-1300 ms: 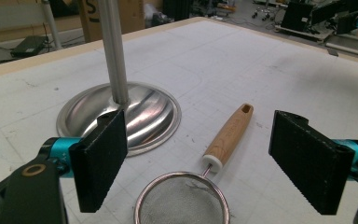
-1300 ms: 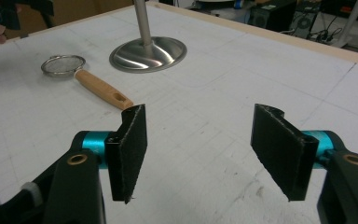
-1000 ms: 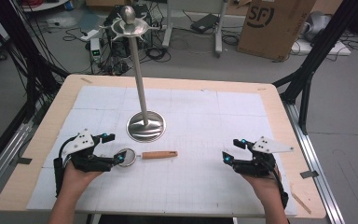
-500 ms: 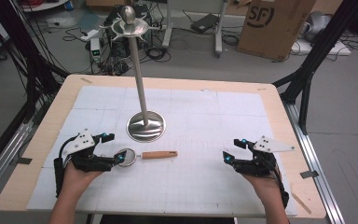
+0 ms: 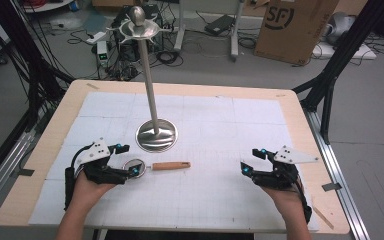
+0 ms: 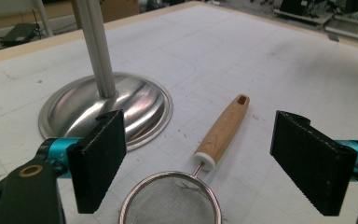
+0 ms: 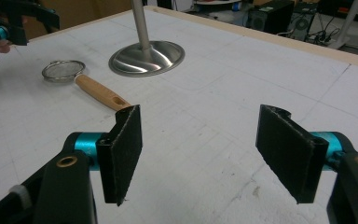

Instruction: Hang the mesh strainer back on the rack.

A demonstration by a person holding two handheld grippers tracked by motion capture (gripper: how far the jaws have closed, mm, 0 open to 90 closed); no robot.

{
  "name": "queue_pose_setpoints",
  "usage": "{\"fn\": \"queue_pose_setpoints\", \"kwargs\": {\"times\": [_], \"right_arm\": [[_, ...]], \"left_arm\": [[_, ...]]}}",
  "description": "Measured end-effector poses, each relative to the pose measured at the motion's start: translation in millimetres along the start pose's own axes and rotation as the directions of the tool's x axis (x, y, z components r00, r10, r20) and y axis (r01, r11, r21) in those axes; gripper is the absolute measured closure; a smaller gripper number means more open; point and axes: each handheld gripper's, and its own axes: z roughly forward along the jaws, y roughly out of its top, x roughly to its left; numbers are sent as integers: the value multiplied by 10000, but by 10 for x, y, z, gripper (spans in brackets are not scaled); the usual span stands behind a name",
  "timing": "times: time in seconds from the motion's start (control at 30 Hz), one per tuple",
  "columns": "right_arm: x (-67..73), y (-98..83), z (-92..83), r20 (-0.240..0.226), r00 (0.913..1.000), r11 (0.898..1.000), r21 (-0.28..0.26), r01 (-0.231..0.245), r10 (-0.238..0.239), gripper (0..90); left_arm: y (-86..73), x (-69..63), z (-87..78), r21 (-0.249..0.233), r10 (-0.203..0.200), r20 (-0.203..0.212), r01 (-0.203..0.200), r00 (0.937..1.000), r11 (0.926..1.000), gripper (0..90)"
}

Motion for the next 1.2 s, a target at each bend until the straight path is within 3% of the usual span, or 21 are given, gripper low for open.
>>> {"fn": "queue_pose_setpoints", "kwargs": {"times": [0.17,0.33,0.43,0.6,0.63,0.7,0.73,0.83,0.93,1.03,1.13,1.2], "right_arm": [[-12,0,-8,34,10000,10000,-44,-66,66,309],[4,-13,31,-39,10000,10000,84,-30,31,309],[14,-15,44,-70,10000,9999,122,-28,29,309],[21,-20,61,-58,10000,9997,233,57,-56,309],[19,-20,64,-50,10000,9997,219,75,-74,309],[27,-16,65,-92,9999,9997,222,52,-50,309],[31,-13,65,-103,9999,9998,197,62,-60,309],[35,-9,68,-172,9998,9998,187,110,-107,309],[45,-10,78,-232,9996,9997,216,144,-139,309],[48,-13,92,-274,9995,9995,252,178,-171,309],[52,-13,94,-296,9993,9994,246,234,-227,309],[54,-10,87,-268,9995,9995,239,198,-192,309]], "left_arm": [[100,-5,108,557,355,175,-365,9992,9978,194],[212,-51,262,1367,1024,517,-1086,9934,9847,198],[262,-75,374,1920,1312,688,-1421,9890,9710,200],[285,-98,567,2839,1429,1159,-1706,9829,9436,203],[285,-98,619,3110,1549,1234,-1864,9802,9319,205],[269,-105,700,3367,1572,1311,-1931,9788,9216,213],[262,-100,726,3558,1604,1398,-2008,9771,9128,222],[221,-93,772,3907,1708,1725,-2266,9701,8922,326],[191,-92,805,4203,1871,1689,-2424,9677,8744,377],[170,-91,832,4348,1858,1709,-2432,9676,8670,420],[145,-83,860,4602,1820,1841,-2484,9659,8524,448],[137,-81,862,4623,1676,1932,-2404,9667,8535,489]]}}
